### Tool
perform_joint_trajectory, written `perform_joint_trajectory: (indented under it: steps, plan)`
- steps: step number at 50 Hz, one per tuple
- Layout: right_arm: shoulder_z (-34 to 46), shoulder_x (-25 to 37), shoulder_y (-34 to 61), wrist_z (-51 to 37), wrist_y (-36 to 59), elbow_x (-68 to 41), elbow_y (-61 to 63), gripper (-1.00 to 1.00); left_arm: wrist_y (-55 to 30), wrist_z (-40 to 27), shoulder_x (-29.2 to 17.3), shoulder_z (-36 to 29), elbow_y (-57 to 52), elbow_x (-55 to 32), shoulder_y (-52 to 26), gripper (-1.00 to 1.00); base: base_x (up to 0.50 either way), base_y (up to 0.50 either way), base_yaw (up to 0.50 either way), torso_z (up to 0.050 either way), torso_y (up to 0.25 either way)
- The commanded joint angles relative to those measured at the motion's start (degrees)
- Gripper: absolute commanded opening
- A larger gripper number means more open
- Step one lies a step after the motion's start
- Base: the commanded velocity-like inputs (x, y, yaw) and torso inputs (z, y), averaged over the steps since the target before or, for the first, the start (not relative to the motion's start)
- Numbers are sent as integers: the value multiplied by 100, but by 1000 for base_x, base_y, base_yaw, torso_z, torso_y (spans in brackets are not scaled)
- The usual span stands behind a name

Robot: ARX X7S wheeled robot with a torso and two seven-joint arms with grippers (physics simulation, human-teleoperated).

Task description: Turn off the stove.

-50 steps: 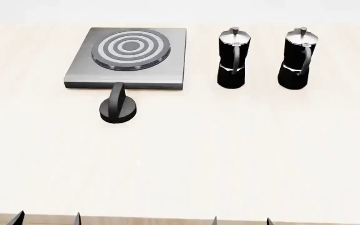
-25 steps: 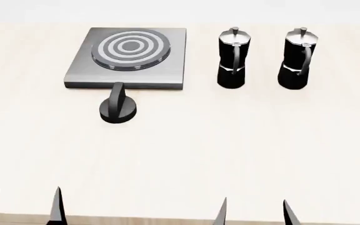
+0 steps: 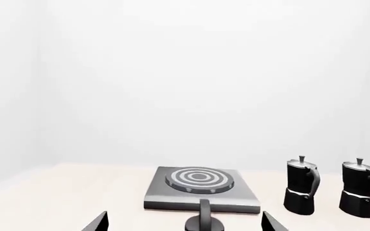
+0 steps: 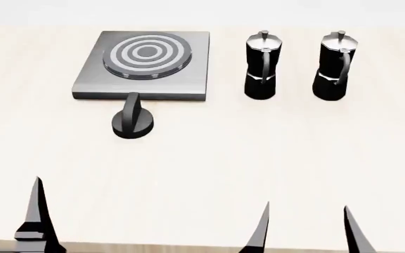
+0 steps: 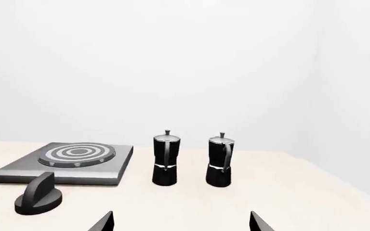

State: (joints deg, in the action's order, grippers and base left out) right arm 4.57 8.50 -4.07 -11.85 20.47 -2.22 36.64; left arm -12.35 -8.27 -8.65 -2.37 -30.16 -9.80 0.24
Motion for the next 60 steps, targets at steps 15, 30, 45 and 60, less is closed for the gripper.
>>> perform_joint_trajectory:
  steps: [15, 30, 45, 60]
  plan:
    - [59, 150, -93, -69, -132, -158, 199, 100, -131, -143, -126, -30, -287, -187, -24, 100, 170, 0, 0, 0, 0]
    - [55, 201, -81, -98, -98, -310, 198, 100, -129, -216, -179, -92, -258, -212, -27, 100, 298, 0, 0, 0, 0]
    - [87, 264, -81, -160, -93, -347, 219, 100, -98, -278, -231, -126, -249, -258, -9, 100, 310, 0, 0, 0, 0]
    - [132, 345, -84, -237, -132, -415, 210, 100, -84, -330, -281, -176, -216, -289, -17, 100, 402, 0, 0, 0, 0]
